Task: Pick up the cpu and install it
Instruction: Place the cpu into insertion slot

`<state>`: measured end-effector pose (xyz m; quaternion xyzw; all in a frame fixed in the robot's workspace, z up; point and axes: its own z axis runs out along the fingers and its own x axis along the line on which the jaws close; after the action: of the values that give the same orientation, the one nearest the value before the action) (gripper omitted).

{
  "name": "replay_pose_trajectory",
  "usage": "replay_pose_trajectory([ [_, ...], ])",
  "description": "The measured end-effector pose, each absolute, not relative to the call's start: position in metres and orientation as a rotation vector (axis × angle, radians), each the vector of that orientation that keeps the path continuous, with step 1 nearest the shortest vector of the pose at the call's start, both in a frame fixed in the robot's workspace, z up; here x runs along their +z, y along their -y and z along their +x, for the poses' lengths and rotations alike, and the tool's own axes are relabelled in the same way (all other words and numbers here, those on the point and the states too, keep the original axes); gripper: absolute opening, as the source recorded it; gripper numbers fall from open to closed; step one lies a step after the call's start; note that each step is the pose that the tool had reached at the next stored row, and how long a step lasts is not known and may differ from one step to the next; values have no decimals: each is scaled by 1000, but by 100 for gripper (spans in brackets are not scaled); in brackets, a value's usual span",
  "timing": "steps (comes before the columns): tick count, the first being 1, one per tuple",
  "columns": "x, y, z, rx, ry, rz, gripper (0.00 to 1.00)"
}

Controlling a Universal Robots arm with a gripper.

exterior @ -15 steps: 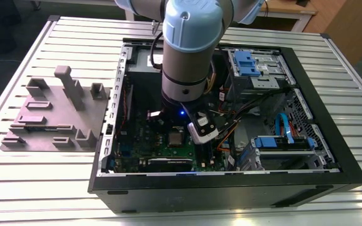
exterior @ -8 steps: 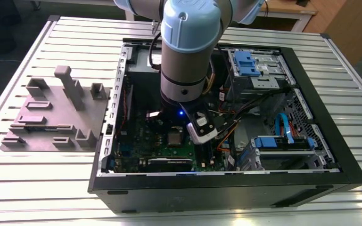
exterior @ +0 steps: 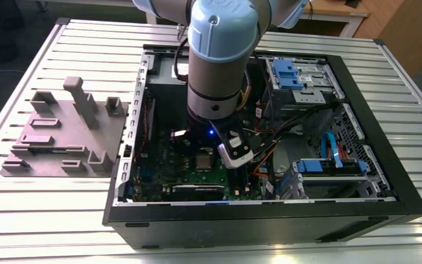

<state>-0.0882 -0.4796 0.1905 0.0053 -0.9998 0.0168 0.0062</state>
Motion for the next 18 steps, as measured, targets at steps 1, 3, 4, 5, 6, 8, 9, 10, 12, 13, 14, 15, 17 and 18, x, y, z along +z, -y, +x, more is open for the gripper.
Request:
replay_pose_trajectory([
  [1, 190, 480, -88, 50, 3129, 16, 47],
  [3, 190, 480, -88, 50, 3129, 17, 47],
  [4, 190, 480, -88, 50, 3129, 17, 47],
  [5, 190, 480, -88, 50, 3129, 17, 47],
  [6, 190, 480, -88, 50, 3129, 17, 47],
  [8, 190, 480, -88, 50, 3129, 17, 47],
  [9, 190, 480, -87, 50, 3129, 17, 47],
  [10, 190, 480, -87, 50, 3129, 17, 47],
  [12, 189, 480, -87, 50, 3129, 16, 47],
  [13, 189, 480, -87, 50, 3129, 15, 47],
  [14, 188, 480, -87, 50, 3128, 14, 47],
  [15, 188, 480, -87, 50, 3128, 12, 47],
  [17, 188, 480, -87, 50, 3129, 12, 47],
  [18, 188, 480, -87, 50, 3129, 12, 47],
])
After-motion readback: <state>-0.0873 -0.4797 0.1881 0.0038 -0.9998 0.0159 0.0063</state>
